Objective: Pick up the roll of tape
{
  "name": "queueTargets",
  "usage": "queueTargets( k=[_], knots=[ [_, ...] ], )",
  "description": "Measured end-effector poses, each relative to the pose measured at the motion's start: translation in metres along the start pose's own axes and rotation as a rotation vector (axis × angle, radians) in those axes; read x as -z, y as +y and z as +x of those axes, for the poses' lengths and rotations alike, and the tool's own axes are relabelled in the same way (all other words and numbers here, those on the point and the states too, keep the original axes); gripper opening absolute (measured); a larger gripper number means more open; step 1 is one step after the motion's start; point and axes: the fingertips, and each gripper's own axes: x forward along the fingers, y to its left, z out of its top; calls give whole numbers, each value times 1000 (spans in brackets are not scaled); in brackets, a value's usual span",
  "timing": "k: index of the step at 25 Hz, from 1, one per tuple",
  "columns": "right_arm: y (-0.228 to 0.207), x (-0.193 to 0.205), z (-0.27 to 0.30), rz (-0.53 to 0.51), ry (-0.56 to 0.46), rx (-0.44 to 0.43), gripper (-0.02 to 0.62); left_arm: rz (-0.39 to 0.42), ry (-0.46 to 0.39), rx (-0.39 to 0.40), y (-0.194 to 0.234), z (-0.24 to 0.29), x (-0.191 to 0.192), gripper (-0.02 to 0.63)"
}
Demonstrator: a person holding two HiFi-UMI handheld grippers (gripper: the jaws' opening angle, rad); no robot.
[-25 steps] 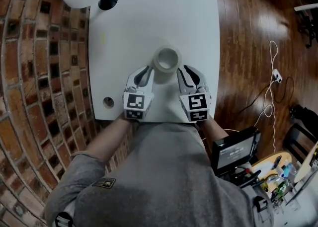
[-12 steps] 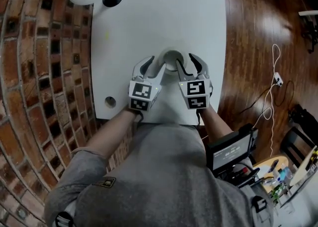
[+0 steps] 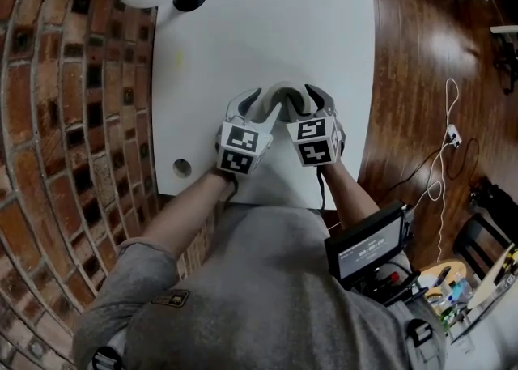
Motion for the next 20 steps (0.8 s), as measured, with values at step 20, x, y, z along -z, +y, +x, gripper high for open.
queueTargets(
  k=[20],
  knots=[
    [-20, -7, -13, 1, -40, 112, 115, 9, -69, 22, -12, -18, -12, 183]
  ],
)
